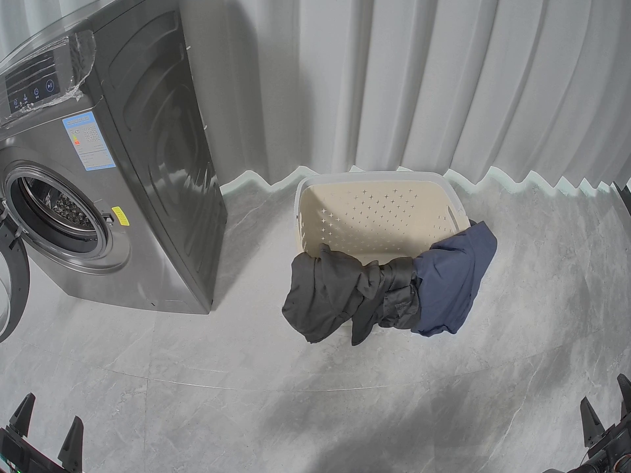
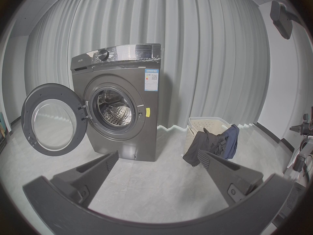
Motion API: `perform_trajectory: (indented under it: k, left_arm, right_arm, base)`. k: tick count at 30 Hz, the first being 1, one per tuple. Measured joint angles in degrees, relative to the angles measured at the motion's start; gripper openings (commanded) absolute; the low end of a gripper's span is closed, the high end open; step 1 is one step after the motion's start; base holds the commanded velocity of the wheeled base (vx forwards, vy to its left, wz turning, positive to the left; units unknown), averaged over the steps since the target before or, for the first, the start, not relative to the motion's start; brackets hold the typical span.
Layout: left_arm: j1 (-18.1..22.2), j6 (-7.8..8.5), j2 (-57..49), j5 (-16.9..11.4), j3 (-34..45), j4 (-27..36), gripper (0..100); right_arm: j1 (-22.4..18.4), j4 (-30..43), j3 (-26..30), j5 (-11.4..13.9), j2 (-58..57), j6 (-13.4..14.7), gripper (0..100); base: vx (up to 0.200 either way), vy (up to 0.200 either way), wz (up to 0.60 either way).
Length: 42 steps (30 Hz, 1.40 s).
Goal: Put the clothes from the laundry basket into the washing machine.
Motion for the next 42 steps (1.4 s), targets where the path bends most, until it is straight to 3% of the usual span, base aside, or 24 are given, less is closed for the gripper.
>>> perform_trajectory:
  k: [9, 21, 30, 42]
  left_arm:
    - [0.02, 0.0, 0.0, 0.0, 0.0, -0.02, 100]
    - [-0.02, -0.02, 0.0, 0.02, 0.0, -0.02, 100]
    - [0.02, -0.02, 0.0, 0.02, 0.0, -0.02, 100]
    - [0.0, 0.0, 0.0, 0.05, 0.0, 0.0, 100]
  right_arm:
    - [0.02, 0.02, 0.0, 0.02, 0.02, 0.0, 100]
    - [0.02, 0.0, 0.0, 0.05, 0.02, 0.0, 100]
    - [0.07, 0.02, 0.0, 0.0, 0.02, 0.0, 100]
    - [0.02, 0.0, 0.0, 0.02, 0.02, -0.02, 100]
  base:
    - [0.0, 0.0, 0.0]
    - [0.0, -0.2, 0.0]
    - [0.0, 0.0, 0.0]
    - [0.2, 0.0, 0.0]
